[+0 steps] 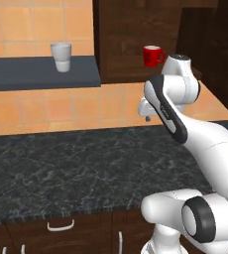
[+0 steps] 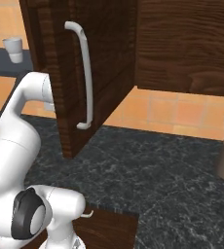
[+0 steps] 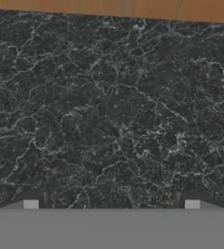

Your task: Gather all objects into one cabinet and sort the glasses and bowls to opposite sides.

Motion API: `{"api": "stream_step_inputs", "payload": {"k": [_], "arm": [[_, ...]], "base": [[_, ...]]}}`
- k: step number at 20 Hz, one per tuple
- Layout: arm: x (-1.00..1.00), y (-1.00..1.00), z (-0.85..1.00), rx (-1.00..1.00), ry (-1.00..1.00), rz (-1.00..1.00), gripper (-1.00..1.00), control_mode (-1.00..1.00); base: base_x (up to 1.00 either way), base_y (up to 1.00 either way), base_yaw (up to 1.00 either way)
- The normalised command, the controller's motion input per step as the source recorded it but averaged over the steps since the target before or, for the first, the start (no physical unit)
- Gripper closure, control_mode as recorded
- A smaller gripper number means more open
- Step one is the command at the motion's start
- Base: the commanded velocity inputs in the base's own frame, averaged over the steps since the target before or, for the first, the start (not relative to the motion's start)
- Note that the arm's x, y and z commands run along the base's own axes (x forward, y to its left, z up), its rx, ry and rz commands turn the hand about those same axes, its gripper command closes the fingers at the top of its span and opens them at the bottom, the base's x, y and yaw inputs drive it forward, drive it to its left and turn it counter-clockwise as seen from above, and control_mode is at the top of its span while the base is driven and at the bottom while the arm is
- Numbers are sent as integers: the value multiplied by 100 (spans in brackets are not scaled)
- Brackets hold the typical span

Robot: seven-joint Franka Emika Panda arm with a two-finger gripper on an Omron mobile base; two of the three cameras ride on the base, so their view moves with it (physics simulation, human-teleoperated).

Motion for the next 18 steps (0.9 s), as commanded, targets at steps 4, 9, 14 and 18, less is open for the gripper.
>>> {"api": "stream_step_inputs", "payload": {"k": [4, 9, 14, 18], "arm": [[0, 0, 0, 0, 0, 0, -100, 100], [0, 0, 0, 0, 0, 0, -100, 100], [0, 0, 0, 0, 0, 0, -100, 100], [1, 0, 9, 0, 0, 0, -100, -100]], "base": [[69, 0, 0], [21, 0, 0], [18, 0, 0], [8, 0, 0]]}}
